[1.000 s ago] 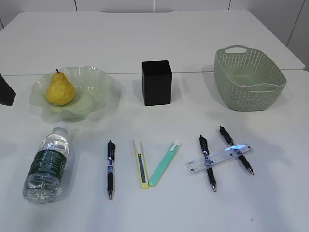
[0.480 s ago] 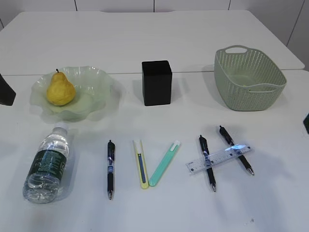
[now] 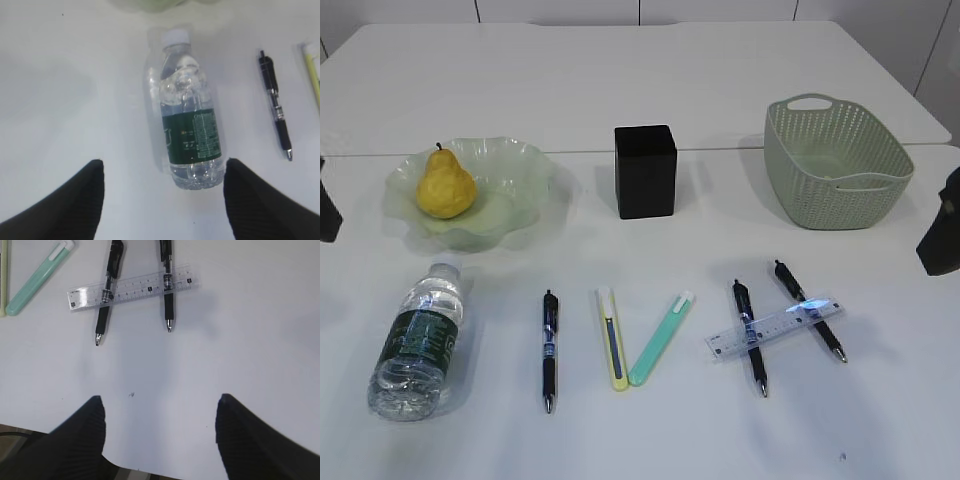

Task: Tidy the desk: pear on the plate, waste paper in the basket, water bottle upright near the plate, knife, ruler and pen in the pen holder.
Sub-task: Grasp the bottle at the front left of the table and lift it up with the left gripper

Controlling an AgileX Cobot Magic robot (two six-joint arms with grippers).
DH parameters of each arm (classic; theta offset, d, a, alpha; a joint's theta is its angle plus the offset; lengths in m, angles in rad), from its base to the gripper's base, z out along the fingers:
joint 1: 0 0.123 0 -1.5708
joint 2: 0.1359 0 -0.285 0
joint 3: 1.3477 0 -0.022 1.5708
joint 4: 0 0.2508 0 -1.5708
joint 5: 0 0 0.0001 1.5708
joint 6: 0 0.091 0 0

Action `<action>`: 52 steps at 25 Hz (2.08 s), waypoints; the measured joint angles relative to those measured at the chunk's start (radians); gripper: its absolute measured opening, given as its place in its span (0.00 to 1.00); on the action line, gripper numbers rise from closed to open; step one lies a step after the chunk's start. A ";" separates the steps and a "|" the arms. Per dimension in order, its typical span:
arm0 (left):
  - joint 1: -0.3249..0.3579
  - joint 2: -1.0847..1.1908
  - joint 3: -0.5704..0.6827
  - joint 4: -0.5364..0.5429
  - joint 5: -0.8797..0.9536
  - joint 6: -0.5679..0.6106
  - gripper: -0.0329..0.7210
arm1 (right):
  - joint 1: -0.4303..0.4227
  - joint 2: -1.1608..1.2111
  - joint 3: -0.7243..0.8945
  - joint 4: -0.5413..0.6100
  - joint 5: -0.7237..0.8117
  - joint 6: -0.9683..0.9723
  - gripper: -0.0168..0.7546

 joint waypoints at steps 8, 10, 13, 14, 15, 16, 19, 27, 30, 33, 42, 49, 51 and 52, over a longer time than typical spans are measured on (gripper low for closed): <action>-0.038 0.028 0.000 0.052 -0.075 -0.128 0.74 | 0.000 0.000 0.000 -0.002 -0.017 0.000 0.68; -0.038 0.036 0.000 0.056 -0.102 -0.141 0.74 | 0.000 0.000 0.000 -0.002 -0.017 0.000 0.68; -0.038 0.078 0.000 0.056 -0.114 -0.153 0.75 | 0.000 0.000 0.000 -0.002 -0.006 0.000 0.68; -0.038 0.099 0.000 0.056 -0.116 -0.155 0.76 | 0.000 0.000 0.000 -0.002 -0.004 0.000 0.68; -0.038 0.122 0.000 0.053 -0.121 -0.157 0.76 | 0.000 0.000 0.000 -0.002 -0.003 0.000 0.68; -0.038 0.141 0.000 0.051 -0.123 -0.159 0.76 | 0.000 0.000 0.000 -0.002 -0.002 0.000 0.68; -0.038 0.208 0.000 0.039 -0.133 -0.161 0.77 | 0.000 0.000 0.000 -0.002 -0.002 0.000 0.68; -0.039 0.322 0.000 0.006 -0.227 -0.161 0.77 | 0.000 0.000 0.000 -0.002 -0.002 0.000 0.68; -0.039 0.352 -0.002 -0.006 -0.269 -0.161 0.78 | 0.000 0.000 0.000 -0.002 0.000 0.000 0.68; -0.042 0.393 -0.016 -0.008 -0.282 -0.159 0.82 | 0.000 0.000 0.000 -0.002 0.000 0.000 0.68; -0.078 0.488 -0.063 0.003 -0.290 -0.151 0.85 | 0.000 0.000 0.000 -0.002 0.000 0.000 0.68; -0.078 0.551 -0.065 0.007 -0.290 -0.150 0.85 | 0.000 0.000 0.000 -0.002 0.000 0.000 0.68; -0.078 0.567 -0.065 0.007 -0.290 -0.150 0.85 | 0.000 0.000 0.000 -0.002 0.000 0.000 0.68; -0.078 0.570 -0.065 0.007 -0.290 -0.150 0.85 | 0.000 0.000 0.000 -0.002 0.000 0.000 0.68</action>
